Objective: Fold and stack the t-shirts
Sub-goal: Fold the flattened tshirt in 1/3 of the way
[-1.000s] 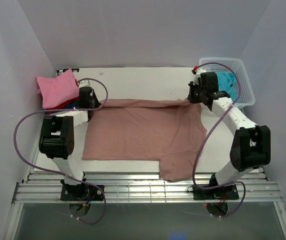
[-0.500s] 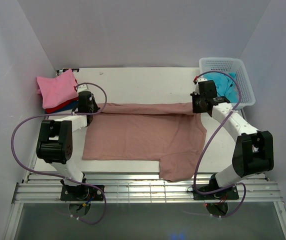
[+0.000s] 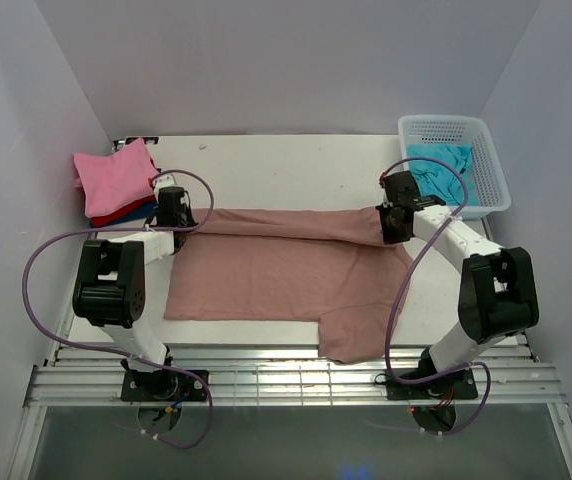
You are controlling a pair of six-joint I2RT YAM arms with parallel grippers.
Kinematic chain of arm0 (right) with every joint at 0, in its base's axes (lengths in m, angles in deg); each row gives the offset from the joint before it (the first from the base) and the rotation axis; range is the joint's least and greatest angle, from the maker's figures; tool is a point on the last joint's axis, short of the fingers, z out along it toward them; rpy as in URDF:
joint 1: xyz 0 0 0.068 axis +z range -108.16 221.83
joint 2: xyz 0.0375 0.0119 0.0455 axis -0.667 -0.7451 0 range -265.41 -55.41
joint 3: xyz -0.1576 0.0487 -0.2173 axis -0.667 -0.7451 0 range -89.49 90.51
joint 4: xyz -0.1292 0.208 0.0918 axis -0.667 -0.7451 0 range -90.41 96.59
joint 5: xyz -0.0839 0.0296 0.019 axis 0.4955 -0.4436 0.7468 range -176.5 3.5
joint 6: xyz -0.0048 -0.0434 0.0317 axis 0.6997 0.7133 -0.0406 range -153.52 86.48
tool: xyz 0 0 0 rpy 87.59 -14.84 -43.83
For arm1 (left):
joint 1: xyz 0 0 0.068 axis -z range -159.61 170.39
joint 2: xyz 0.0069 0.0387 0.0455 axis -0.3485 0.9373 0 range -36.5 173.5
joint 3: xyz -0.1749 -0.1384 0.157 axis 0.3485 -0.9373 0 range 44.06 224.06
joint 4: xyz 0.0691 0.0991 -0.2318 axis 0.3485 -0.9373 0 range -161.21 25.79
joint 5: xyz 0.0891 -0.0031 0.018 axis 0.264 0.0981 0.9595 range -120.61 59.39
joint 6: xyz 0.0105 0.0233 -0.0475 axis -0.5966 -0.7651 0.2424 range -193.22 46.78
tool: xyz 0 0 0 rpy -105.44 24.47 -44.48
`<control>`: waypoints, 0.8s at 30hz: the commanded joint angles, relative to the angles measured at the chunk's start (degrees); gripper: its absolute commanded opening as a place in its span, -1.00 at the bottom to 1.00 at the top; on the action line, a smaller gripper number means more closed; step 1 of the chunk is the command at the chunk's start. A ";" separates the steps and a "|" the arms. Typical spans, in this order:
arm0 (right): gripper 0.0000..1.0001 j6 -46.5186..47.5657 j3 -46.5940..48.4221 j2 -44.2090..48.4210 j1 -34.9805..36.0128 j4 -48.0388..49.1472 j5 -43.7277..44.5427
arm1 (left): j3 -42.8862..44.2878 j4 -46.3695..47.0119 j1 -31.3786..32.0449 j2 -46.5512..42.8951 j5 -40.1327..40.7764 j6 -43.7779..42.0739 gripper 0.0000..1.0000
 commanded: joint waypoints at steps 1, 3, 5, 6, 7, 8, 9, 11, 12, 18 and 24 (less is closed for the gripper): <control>-0.84 -0.93 -0.51 -1.67 1.14 -4.49 3.44 | 1.46 -4.74 -0.03 -2.52 2.88 1.24 -0.22; -0.83 -1.45 -0.60 -2.03 1.58 -5.64 4.40 | 0.24 -5.62 0.06 -3.83 5.59 2.90 0.53; -0.51 -2.33 -0.95 -1.42 2.11 -5.73 5.46 | -1.34 -5.28 0.23 -7.52 8.92 4.49 0.81; -0.44 -2.51 -1.13 -0.63 2.29 -4.77 5.20 | -3.18 -3.54 0.75 -9.10 9.47 4.67 0.93; -0.39 -2.51 -1.30 1.20 2.29 -4.06 4.76 | -3.81 -2.82 1.11 -12.42 10.08 4.67 0.96; -0.31 -2.51 -1.39 2.27 2.29 -3.36 4.41 | -4.16 -2.38 1.72 -14.02 10.61 4.76 0.96; -0.28 -2.51 -1.39 3.32 2.29 -1.96 3.36 | -4.25 -2.11 2.42 -15.43 11.75 4.93 0.96; -0.20 -2.08 -0.61 5.95 2.29 -0.81 2.13 | -3.47 -1.76 5.49 -18.50 12.54 4.67 0.96; -0.18 -1.90 -0.34 6.66 2.38 0.41 0.64 | -2.85 -1.50 8.20 -18.95 12.37 4.41 0.96; -0.15 -1.11 -0.07 6.85 2.29 8.23 -5.08 | 5.58 -1.23 20.33 -10.19 8.60 4.49 0.47; -0.17 -0.41 0.10 0.62 2.11 18.61 -10.26 | 14.90 2.36 28.07 5.62 -0.19 5.73 -1.00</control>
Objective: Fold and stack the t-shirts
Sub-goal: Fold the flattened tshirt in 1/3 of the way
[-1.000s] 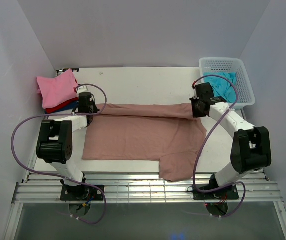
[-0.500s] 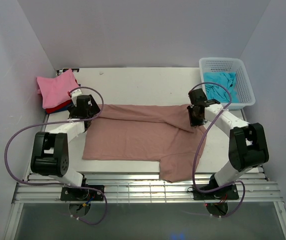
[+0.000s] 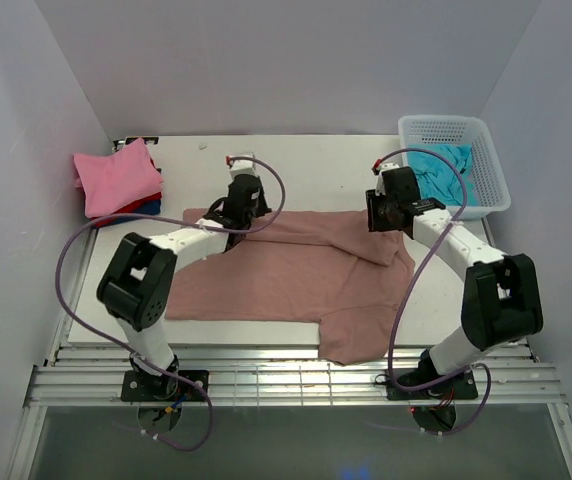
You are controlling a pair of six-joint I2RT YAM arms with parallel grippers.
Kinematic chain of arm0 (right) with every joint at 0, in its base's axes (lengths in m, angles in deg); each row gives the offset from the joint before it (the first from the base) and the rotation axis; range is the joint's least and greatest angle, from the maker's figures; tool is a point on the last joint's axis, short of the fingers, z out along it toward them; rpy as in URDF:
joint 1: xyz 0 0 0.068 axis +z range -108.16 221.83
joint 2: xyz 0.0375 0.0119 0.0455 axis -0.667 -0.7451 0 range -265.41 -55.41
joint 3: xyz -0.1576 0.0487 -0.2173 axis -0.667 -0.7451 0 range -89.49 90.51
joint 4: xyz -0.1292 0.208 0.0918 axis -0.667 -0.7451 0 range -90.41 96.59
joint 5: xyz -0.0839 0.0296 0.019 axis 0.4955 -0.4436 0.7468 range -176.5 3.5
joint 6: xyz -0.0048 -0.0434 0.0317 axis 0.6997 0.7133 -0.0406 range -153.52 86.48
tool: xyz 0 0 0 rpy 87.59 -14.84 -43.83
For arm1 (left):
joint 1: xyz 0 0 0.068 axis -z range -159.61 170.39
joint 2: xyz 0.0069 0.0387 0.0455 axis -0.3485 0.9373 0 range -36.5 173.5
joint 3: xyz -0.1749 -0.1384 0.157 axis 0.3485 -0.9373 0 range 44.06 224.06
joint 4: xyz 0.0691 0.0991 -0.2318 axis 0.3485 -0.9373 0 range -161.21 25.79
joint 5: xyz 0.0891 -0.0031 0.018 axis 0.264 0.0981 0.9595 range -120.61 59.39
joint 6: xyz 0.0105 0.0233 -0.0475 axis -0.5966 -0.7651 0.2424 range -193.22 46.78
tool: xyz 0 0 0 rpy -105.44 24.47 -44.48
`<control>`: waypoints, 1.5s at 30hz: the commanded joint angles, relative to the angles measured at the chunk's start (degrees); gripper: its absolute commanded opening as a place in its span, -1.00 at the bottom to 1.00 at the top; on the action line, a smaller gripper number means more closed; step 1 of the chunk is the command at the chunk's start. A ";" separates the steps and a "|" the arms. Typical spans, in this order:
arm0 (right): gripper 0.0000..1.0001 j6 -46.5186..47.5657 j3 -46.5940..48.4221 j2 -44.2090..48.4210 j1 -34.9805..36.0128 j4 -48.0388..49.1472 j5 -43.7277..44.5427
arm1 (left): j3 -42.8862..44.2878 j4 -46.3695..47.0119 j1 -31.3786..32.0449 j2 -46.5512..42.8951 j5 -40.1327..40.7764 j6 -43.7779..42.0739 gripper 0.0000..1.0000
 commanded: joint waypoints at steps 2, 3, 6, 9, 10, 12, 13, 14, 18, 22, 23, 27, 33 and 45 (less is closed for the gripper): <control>-0.17 1.70 2.49 -5.80 -0.03 11.27 -5.31 | 5.55 2.96 4.33 8.25 -8.57 0.65 -1.00; -0.17 2.05 3.10 -7.12 -0.12 12.25 -5.66 | 7.91 3.58 5.56 9.75 -9.54 0.57 -1.00; -0.16 3.01 6.96 -12.13 -0.29 13.22 -5.84 | 12.75 4.99 7.41 15.02 -12.71 0.57 -1.00; -0.16 3.63 10.57 -15.83 -0.38 13.83 -6.11 | 15.66 5.25 8.73 18.19 -13.33 0.65 -1.00; -0.16 3.81 11.36 -17.31 -0.29 13.84 -6.19 | 16.89 5.34 8.91 18.98 -13.33 0.57 -1.00; -0.16 4.25 13.03 -18.64 -0.38 13.93 -6.11 | 18.04 5.69 9.35 19.78 -13.94 0.57 -1.00; -0.16 4.42 13.56 -19.95 -0.47 13.93 -6.19 | 19.09 5.78 9.44 20.22 -14.12 0.39 -1.00; -0.15 4.42 14.35 -20.57 -0.47 13.75 -6.02 | 19.62 5.70 9.53 21.01 -14.30 0.30 -1.00; -0.16 4.51 15.41 -22.69 -0.56 12.35 -6.19 | 20.68 5.69 9.88 21.89 -15.09 0.48 -1.00; -0.17 4.25 14.36 -22.43 -0.56 11.20 -6.11 | 20.07 5.61 10.23 21.54 -15.35 1.09 -1.00; -0.17 4.16 13.92 -22.17 -0.56 11.11 -6.11 | 19.72 5.61 10.40 21.45 -15.35 1.18 -1.00; -0.17 3.90 12.25 -21.37 -0.56 9.97 -6.02 | 19.01 5.52 10.76 21.63 -15.88 2.15 -1.00; -0.18 3.11 9.17 -18.83 -0.47 8.48 -6.10 | 17.61 5.34 11.46 22.24 -16.76 3.81 -1.00; -0.76 2.22 7.15 -13.82 0.15 6.72 -6.02 | 15.23 4.03 12.60 24.61 -16.58 6.45 -1.00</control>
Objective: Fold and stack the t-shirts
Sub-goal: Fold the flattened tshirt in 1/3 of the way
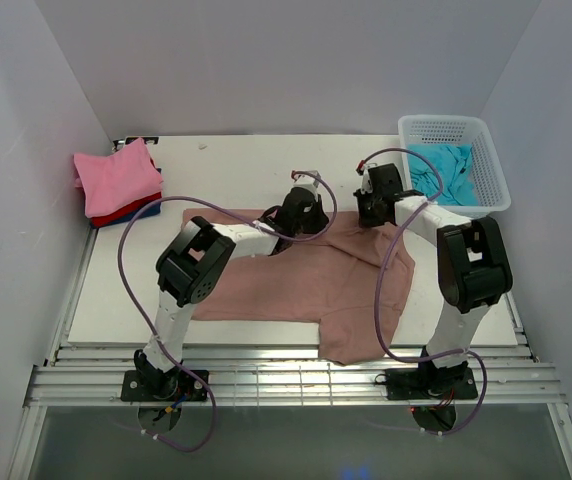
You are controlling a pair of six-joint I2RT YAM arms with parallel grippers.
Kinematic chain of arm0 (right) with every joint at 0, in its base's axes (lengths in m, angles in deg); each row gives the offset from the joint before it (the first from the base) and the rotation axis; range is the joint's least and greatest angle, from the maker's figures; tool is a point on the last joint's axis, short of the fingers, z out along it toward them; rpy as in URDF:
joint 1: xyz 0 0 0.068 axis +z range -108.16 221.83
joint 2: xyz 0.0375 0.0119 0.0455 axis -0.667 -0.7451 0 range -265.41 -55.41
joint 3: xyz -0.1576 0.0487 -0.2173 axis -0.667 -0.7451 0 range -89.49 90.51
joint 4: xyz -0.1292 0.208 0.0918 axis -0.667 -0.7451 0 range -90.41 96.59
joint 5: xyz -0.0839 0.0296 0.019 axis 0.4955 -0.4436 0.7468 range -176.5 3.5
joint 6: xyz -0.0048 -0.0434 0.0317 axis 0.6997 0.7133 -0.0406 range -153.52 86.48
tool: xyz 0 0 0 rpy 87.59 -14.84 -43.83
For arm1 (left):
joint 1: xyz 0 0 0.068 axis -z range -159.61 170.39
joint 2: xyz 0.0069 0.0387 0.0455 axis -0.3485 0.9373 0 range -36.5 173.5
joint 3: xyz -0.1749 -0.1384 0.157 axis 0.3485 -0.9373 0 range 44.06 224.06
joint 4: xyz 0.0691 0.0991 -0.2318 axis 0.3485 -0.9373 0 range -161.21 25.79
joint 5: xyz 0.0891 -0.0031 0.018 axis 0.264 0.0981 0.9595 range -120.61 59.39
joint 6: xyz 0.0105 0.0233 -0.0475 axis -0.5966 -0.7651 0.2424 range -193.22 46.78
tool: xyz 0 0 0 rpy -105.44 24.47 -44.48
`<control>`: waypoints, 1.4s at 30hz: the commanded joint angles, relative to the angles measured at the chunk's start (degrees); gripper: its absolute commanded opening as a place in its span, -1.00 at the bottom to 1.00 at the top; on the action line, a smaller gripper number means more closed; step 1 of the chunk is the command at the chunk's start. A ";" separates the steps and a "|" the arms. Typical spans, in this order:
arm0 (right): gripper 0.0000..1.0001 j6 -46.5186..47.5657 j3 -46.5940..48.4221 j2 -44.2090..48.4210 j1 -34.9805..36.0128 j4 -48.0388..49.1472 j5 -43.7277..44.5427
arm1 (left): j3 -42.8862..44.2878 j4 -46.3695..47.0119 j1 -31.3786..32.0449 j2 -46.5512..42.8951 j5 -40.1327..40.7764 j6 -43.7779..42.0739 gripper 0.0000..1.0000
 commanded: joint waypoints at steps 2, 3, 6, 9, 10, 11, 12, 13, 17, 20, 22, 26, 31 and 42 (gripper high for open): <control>-0.73 -0.05 1.10 4.81 0.80 -1.96 -0.25 | -0.88 -1.03 0.30 2.45 -0.47 1.86 -1.00; -0.74 -0.05 1.62 5.51 0.89 -2.49 0.10 | -0.79 -1.20 0.21 2.98 -0.47 2.04 -1.00; -0.78 -0.05 1.63 7.52 1.50 -4.24 0.28 | -1.14 -1.82 0.30 3.42 -0.56 2.48 -1.00; -0.82 -0.75 0.40 10.60 2.73 -5.65 -0.33 | -1.66 -2.08 0.39 3.69 -0.21 3.01 -1.00; -0.83 -1.01 -0.21 11.57 3.09 -5.92 -0.42 | -1.67 -2.17 0.39 3.95 -0.21 3.01 -1.00; -0.84 -1.53 -1.44 12.28 3.96 -6.27 -0.51 | -1.58 -2.69 0.39 4.04 0.14 2.92 -1.00; -0.84 -1.89 -2.06 13.85 4.40 -7.14 -2.25 | -1.58 -2.96 0.39 3.95 0.23 3.01 -1.00; -0.84 -2.33 -2.85 14.65 4.84 -7.59 -2.44 | -1.67 -3.13 0.39 3.95 0.32 3.01 -1.00; -0.85 -4.44 -8.90 18.43 8.35 -8.73 -3.86 | -2.72 -3.58 0.39 2.64 0.75 3.19 -1.00; -0.85 -6.89 -12.86 22.64 10.56 -10.40 -1.30 | -3.16 -4.01 0.30 1.76 1.02 2.92 -1.00; -0.85 -8.74 -14.80 24.32 11.61 -11.63 0.89 | -3.25 -4.36 0.39 1.40 1.02 2.66 -1.00; -0.85 -11.03 -18.76 28.27 14.07 -13.39 1.16 | -3.60 -4.72 0.39 0.79 0.93 2.57 -1.00; -0.83 -13.14 -21.84 30.39 17.41 -15.94 1.25 | -4.22 -5.07 0.47 0.09 1.37 2.57 -1.00; -0.03 -13.14 -20.26 39.36 18.73 -16.30 10.98 | -4.57 -5.33 1.88 -2.81 3.13 1.17 -1.00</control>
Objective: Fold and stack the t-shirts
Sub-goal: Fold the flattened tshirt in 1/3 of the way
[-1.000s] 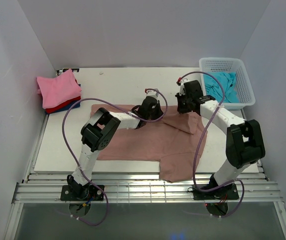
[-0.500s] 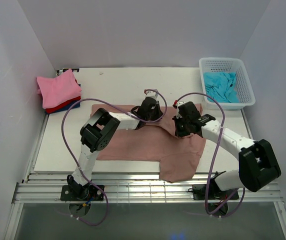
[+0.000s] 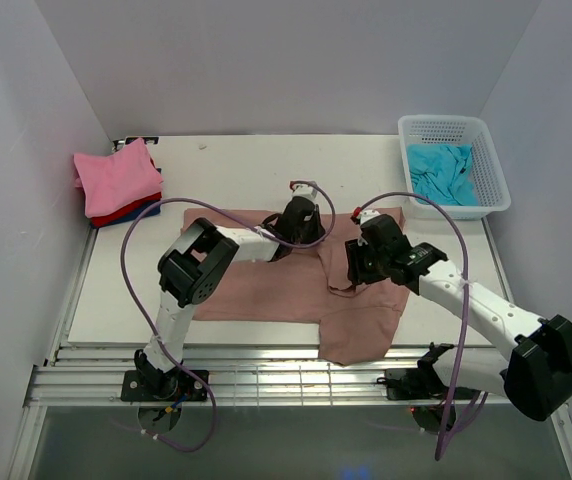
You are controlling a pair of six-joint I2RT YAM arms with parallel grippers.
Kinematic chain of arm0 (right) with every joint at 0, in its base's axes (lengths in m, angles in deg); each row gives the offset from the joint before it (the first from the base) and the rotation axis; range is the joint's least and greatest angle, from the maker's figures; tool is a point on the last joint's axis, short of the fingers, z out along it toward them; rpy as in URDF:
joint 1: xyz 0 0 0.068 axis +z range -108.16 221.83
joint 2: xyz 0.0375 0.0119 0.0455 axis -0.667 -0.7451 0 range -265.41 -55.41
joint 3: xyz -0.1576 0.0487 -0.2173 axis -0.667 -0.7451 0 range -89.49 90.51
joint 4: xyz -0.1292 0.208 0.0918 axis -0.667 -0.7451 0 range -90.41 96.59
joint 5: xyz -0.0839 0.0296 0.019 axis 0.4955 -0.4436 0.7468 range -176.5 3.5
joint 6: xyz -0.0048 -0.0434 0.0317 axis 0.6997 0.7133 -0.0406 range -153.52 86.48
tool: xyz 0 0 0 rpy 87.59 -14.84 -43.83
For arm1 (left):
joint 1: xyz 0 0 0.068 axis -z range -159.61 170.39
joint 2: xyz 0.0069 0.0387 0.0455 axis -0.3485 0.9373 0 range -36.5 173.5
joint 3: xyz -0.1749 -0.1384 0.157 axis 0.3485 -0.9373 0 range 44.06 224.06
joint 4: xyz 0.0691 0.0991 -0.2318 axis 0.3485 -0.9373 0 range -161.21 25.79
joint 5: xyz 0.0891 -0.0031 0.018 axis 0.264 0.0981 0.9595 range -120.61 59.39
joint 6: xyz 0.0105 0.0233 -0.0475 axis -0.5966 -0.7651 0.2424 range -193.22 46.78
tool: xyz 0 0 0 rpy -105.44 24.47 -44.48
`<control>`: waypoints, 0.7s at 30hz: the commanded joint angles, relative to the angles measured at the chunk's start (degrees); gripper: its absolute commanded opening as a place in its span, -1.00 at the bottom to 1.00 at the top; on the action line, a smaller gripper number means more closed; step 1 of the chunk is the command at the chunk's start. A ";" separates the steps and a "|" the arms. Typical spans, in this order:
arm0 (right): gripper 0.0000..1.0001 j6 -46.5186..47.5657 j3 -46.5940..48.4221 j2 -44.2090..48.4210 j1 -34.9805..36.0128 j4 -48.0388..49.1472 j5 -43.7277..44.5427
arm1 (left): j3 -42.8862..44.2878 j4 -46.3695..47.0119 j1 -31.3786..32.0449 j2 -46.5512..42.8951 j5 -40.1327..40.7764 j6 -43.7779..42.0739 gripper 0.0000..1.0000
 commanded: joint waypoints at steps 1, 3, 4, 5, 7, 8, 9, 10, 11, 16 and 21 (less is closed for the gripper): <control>-0.04 0.39 2.41 0.89 0.02 0.78 8.53 | -1.27 -4.68 1.40 -4.52 2.49 -1.68 -1.00; -0.07 1.18 3.37 -1.13 0.02 2.00 10.81 | -1.09 -4.68 1.93 -5.75 3.55 -2.20 -1.00; -0.10 1.53 3.46 -2.09 0.02 4.01 11.43 | -1.09 -4.59 2.28 -6.27 3.64 -2.29 -1.00; -0.13 1.71 3.46 -3.84 0.11 5.16 12.13 | -1.09 -4.59 2.46 -7.06 3.73 -2.38 -1.00; -0.17 2.41 3.11 -6.65 -0.06 9.54 13.28 | -1.00 -4.68 2.81 -7.77 3.47 -2.64 -1.00; -0.21 2.59 3.29 -7.89 -0.06 10.61 13.20 | -1.00 -4.76 2.98 -8.21 3.12 -2.64 -1.00; -0.21 2.76 3.55 -9.04 -0.24 11.23 12.76 | -1.18 -4.77 3.16 -8.91 2.50 -2.47 -1.00; -0.23 2.76 3.81 -11.48 -0.24 11.85 12.49 | -1.53 -4.77 3.60 -9.35 2.32 -2.38 -1.00; -0.24 2.85 4.08 -12.81 -0.24 12.81 12.14 | -1.70 -4.68 3.95 -9.79 2.32 -2.38 -1.00; -0.27 3.29 4.43 -17.74 -0.24 14.75 13.63 | -2.76 -4.59 6.14 -12.08 2.94 -2.29 -1.00; -0.29 3.91 3.90 -18.72 -0.24 15.54 16.62 | -3.37 -4.59 7.03 -11.64 2.15 -1.42 -1.00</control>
